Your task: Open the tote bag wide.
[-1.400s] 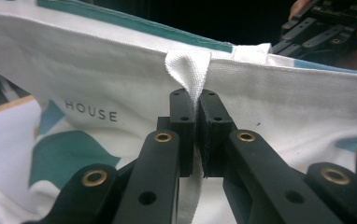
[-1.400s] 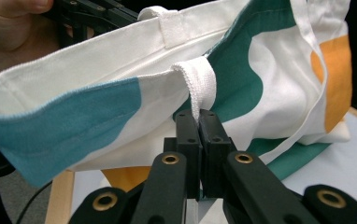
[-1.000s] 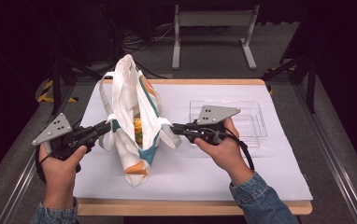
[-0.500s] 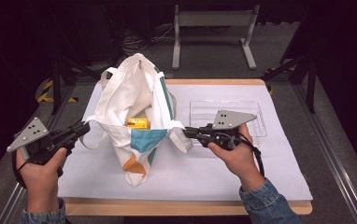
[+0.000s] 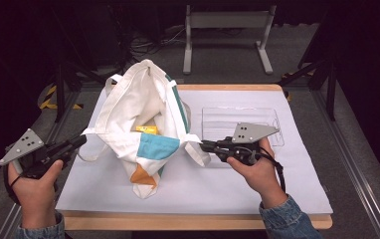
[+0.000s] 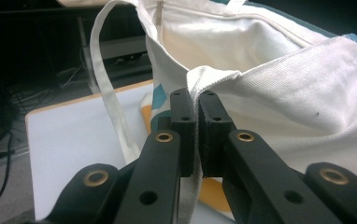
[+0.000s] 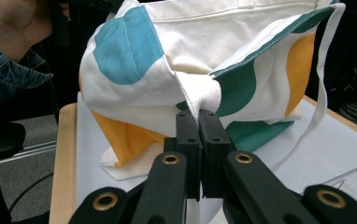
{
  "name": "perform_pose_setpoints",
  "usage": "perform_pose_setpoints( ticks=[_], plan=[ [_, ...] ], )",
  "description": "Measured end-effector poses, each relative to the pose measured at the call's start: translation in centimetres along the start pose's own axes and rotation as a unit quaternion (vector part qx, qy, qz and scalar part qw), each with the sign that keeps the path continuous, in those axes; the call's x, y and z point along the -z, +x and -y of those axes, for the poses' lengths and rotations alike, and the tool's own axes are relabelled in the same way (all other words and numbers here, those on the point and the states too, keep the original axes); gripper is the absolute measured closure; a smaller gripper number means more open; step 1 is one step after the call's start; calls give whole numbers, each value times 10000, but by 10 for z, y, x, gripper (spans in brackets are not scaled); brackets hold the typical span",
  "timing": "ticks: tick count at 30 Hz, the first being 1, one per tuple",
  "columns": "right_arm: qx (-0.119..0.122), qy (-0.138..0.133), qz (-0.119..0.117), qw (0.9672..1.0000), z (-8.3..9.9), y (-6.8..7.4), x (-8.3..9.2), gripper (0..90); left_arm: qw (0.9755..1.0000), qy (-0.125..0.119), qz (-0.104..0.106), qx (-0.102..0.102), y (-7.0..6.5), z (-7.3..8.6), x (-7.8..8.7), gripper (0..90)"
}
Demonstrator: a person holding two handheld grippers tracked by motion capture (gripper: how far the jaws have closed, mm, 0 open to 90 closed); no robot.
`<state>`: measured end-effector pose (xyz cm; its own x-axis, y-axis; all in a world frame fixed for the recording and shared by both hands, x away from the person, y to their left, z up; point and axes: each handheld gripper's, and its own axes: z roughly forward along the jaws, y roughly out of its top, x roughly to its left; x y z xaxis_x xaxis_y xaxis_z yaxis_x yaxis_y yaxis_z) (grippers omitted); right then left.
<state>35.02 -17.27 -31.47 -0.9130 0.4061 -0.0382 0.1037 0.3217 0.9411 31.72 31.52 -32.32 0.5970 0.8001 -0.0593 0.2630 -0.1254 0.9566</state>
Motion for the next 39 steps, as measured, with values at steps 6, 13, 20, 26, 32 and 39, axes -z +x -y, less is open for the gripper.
perform_pose_setpoints(
  ticks=[6,13,20,26,32,39],
  plan=[
    [-28,146,-83,9999,5,-1,-3,886,9992,249,152,287,11,11,-5,867],
    [-139,457,-190,9987,17,-5,-11,886,9976,633,139,248,15,18,-11,868],
    [-315,755,-260,9963,31,-10,-17,886,9930,1099,225,371,21,29,-24,868],
    [-407,1046,-290,9933,42,-14,-26,886,9883,1451,204,431,24,35,-33,868],
    [-621,1279,-330,9893,53,-21,-32,886,9843,1673,272,484,26,41,-39,868],
    [-601,1343,-319,9886,56,-23,-33,883,9833,1525,653,744,28,38,-33,861]
  ],
)
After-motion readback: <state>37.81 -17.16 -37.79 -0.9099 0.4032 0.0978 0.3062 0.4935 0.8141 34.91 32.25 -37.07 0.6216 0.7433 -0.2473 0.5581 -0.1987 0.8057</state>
